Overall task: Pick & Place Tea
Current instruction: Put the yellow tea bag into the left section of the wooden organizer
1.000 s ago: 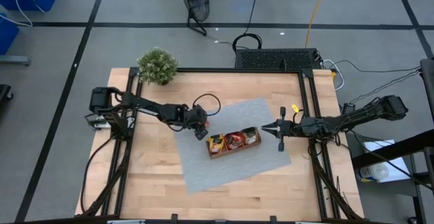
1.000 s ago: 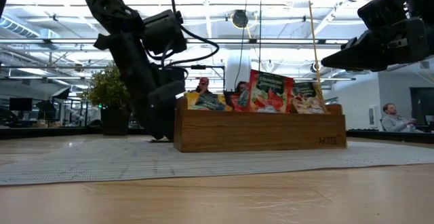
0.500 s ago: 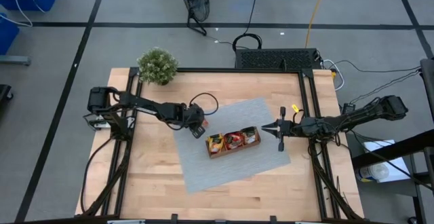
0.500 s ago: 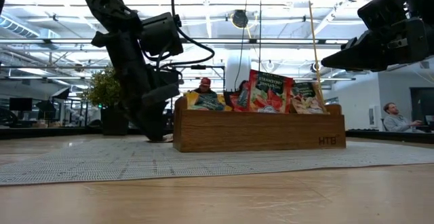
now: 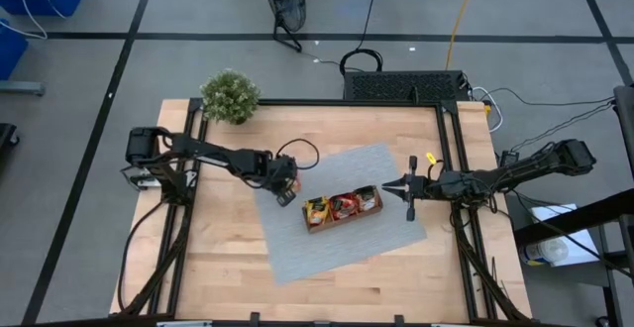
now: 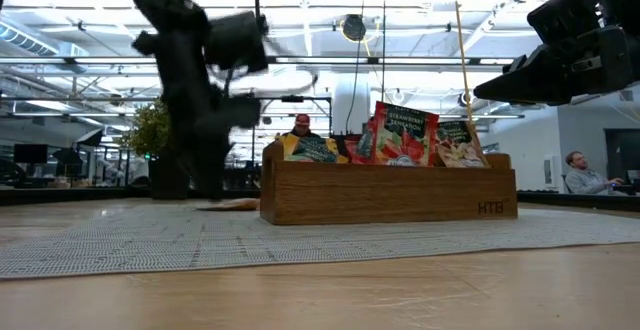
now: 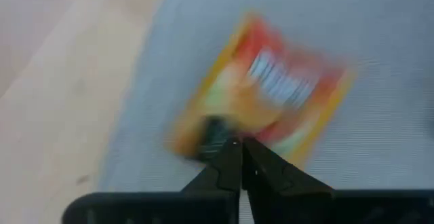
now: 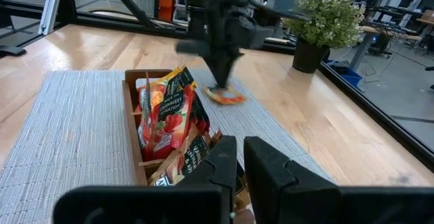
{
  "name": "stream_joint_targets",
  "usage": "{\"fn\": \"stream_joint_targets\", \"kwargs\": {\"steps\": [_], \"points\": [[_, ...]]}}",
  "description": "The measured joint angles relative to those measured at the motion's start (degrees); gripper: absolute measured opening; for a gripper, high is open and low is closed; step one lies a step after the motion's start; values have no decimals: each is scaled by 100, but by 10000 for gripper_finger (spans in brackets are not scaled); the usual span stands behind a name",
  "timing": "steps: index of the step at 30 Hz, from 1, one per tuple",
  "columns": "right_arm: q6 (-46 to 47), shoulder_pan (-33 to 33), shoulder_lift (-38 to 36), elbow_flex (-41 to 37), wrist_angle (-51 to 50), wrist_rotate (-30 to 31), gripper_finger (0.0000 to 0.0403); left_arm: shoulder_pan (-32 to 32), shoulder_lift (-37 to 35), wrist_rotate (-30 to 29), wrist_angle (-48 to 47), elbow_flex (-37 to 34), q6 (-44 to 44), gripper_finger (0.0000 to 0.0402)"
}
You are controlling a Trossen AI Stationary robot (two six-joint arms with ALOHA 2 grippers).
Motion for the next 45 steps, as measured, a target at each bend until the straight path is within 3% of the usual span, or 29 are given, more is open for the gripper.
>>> {"fn": "stream_joint_targets", "kwargs": {"steps": [5, 11, 15, 20, 27, 30, 41, 45], "points": [[-15, 0, 0, 0, 0, -2, 18, -129, -167, 405, 74, 556, 564, 65], [-26, 0, 0, 0, 2, -2, 18, -337, 71, -188, -849, 1576, 1528, 161], [-26, 1, 0, 0, -10, -24, 18, -380, 329, -457, -1636, 1964, 1397, 218], [-26, 2, 0, 0, -78, -26, 18, -418, 627, -477, -1842, 1964, 834, 262], [-26, 2, 0, 0, -94, -26, 18, -382, 1224, -454, -1795, 1963, 154, 273], [-24, 2, 0, 0, -87, -26, 18, -309, 1394, -159, -1788, 1963, -180, 273], [-22, 2, 0, 0, -83, -28, 18, -206, 1503, 240, -1810, 1985, -681, 272], [-22, 1, 0, 0, -84, -28, 18, -169, 1508, 510, -1844, 1987, -693, 249]]}}
